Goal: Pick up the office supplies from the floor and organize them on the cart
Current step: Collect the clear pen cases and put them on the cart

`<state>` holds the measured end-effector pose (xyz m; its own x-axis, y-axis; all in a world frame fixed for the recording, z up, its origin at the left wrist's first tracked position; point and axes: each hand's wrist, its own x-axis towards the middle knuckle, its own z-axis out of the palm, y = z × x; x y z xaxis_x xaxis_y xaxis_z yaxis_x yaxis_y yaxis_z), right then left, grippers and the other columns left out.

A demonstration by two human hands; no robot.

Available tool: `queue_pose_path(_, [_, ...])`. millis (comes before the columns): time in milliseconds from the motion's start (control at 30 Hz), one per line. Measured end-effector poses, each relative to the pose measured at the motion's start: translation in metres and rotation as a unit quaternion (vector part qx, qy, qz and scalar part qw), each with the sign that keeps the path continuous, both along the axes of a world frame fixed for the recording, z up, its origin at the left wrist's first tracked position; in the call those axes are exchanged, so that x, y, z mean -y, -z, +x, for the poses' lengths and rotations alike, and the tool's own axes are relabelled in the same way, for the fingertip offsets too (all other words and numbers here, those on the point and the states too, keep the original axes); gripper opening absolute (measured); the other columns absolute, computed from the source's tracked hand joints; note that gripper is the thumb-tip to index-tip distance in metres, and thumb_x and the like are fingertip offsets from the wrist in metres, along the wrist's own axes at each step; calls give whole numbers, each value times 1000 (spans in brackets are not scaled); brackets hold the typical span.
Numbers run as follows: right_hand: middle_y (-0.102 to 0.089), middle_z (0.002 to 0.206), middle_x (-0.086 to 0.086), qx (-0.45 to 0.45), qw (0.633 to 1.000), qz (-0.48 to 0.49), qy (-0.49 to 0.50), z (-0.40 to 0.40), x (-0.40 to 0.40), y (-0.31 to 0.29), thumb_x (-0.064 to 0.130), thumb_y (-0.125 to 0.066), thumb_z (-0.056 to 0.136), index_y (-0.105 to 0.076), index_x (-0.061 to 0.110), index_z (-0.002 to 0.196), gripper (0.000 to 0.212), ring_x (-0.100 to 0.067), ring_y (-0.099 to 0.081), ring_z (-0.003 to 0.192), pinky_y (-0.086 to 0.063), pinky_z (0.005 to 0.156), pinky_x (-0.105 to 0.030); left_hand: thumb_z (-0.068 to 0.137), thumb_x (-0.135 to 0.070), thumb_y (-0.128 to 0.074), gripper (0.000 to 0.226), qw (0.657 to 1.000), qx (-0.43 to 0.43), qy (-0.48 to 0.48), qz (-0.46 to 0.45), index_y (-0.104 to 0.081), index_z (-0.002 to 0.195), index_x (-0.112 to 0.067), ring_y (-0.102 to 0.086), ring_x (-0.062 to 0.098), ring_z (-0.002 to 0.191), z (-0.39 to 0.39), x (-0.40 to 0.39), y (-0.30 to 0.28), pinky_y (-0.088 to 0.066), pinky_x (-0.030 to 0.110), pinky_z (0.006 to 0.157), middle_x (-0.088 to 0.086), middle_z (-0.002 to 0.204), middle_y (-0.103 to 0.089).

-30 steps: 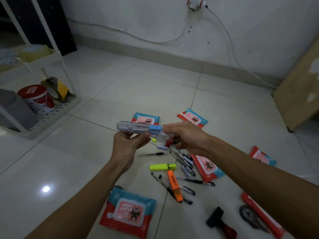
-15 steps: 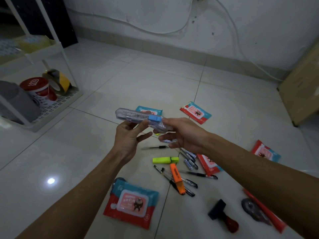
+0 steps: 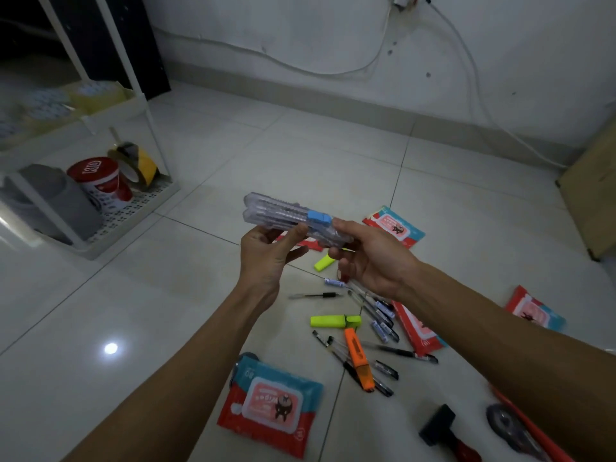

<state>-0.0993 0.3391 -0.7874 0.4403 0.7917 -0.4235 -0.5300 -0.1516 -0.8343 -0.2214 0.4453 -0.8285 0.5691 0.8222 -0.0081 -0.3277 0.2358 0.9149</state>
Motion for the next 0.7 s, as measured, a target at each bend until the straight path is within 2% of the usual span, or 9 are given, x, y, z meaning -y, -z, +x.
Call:
queue_pose_path(133, [-65, 79, -10, -10, 999, 27, 42, 13, -27, -20, 19, -61, 95, -66, 3, 104, 19, -9, -53, 51, -45, 40, -17, 82, -2, -73, 27, 997, -30, 42, 64, -71, 106, -15, -70, 21, 93, 9, -23, -26, -59, 35, 78, 1, 109, -75])
queue_pose_path(200, [-66, 81, -12, -2, 998, 38, 55, 20, -46, -37, 19, -61, 95, -66, 3, 106, 21, -8, -53, 51, -43, 39, -16, 82, -4, -75, 37, 991, -64, 74, 88, -66, 117, -12, -72, 20, 96, 8, -44, -44, -60, 35, 78, 1, 120, -70])
queue_pose_path(300, [-66, 80, -12, 5, 997, 42, 57, 24, -79, -73, 19, -60, 94, -66, 4, 105, 20, -7, -51, 52, -40, 38, -15, 81, -12, -78, 59, 965, -177, 152, 121, -55, 134, -20, -71, 10, 99, -4, -86, -81, -60, 33, 82, -4, 127, -64])
queue_pose_path(433, [-63, 75, -12, 9, 998, 46, 29, 19, -133, -146, 17, -59, 94, -65, 3, 103, 18, -7, -49, 47, -35, 34, -15, 75, -22, -85, 72, 879, -338, 254, 221, -50, 139, -24, -67, 12, 107, -41, -160, -148, -57, 29, 90, -5, 130, -61])
queue_pose_path(567, [-63, 72, -12, 24, 997, 60, -30, 5, -179, -223, 18, -57, 95, -63, 2, 103, 18, -6, -49, 45, -35, 33, -14, 75, -36, -84, 74, 818, -443, 210, 303, -49, 139, -24, -60, 12, 114, -81, -219, -213, -54, 31, 95, -7, 130, -59])
queue_pose_path(633, [-64, 71, -11, 16, 997, 67, -46, -6, -197, -251, 19, -57, 96, -62, 3, 102, 18, -6, -50, 45, -36, 33, -13, 78, -43, -80, 72, 758, -506, 177, 371, -48, 139, -25, -57, 13, 117, -98, -244, -241, -51, 31, 96, -6, 133, -57])
queue_pose_path(700, [-63, 73, -12, 22, 996, 67, -56, -18, -213, -272, 19, -57, 96, -62, 2, 101, 18, -6, -50, 46, -36, 33, -13, 82, -48, -74, 71, 676, -566, 158, 445, -43, 143, -27, -52, 16, 121, -114, -266, -267, -47, 32, 99, -5, 140, -51])
